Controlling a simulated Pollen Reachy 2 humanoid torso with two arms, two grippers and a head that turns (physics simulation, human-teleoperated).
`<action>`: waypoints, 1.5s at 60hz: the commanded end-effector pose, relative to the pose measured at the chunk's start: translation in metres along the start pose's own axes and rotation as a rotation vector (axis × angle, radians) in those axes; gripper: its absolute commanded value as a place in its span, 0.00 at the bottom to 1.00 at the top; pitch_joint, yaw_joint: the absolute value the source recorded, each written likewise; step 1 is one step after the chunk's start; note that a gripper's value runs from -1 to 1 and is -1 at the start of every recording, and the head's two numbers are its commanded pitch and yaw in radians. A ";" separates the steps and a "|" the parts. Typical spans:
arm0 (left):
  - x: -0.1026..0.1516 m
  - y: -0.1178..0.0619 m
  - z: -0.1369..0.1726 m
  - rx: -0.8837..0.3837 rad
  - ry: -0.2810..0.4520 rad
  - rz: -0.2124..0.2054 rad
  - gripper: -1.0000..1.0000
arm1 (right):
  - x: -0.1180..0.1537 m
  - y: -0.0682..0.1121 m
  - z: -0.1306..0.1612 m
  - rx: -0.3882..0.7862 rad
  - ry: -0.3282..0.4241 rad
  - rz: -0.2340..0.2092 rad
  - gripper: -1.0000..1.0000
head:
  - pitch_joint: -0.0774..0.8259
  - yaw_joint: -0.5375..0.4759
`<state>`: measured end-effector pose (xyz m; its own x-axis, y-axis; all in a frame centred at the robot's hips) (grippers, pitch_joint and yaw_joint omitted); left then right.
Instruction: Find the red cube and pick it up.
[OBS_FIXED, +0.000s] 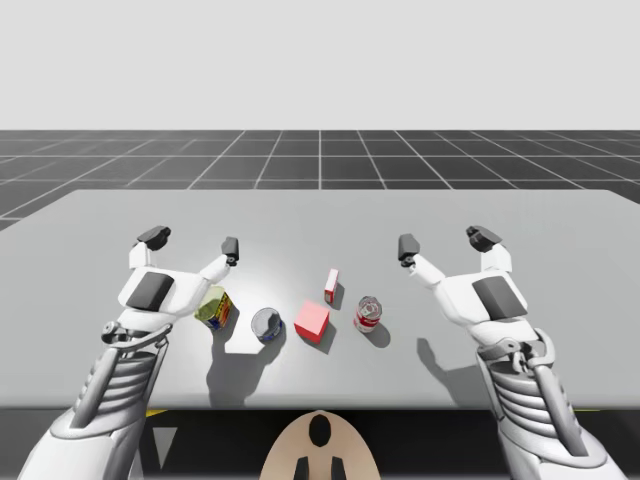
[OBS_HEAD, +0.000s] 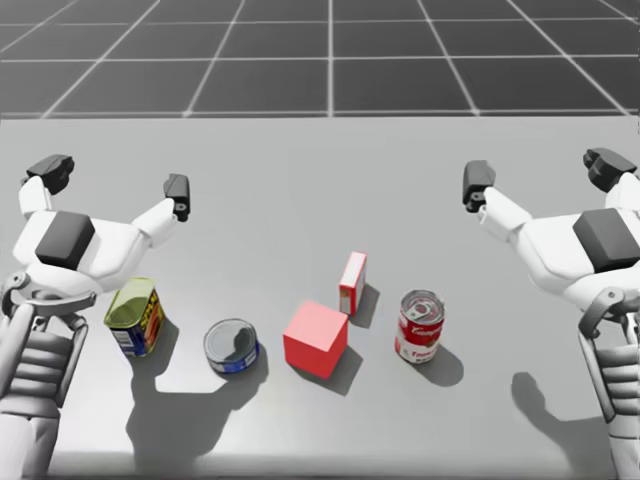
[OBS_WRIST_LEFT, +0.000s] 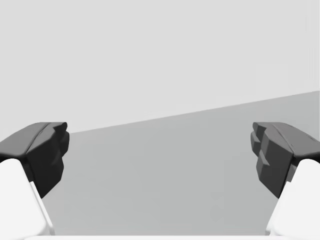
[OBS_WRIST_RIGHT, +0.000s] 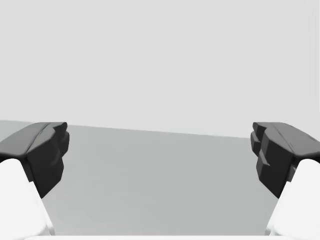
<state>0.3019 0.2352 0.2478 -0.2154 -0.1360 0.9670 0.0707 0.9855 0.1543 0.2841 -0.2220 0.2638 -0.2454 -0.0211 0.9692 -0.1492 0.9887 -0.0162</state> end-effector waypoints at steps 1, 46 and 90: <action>0.000 0.000 -0.001 0.000 0.001 -0.003 0.00 | -0.001 0.001 0.000 0.008 0.002 0.009 0.00 | 0.76 0.56; -0.001 0.004 -0.002 0.012 0.007 0.011 0.00 | 0.002 0.073 0.044 0.556 0.194 -0.046 0.00 | 0.88 0.55; -0.002 0.005 -0.002 0.009 0.002 0.012 0.00 | -0.065 0.124 0.036 0.801 0.453 0.007 0.00 | 0.90 0.56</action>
<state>0.3049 0.2403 0.2476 -0.2120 -0.1251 0.9692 0.0636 0.9879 0.1414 0.2376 -0.1104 0.2031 0.0951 0.1661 0.9815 -0.8076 0.5894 -0.0215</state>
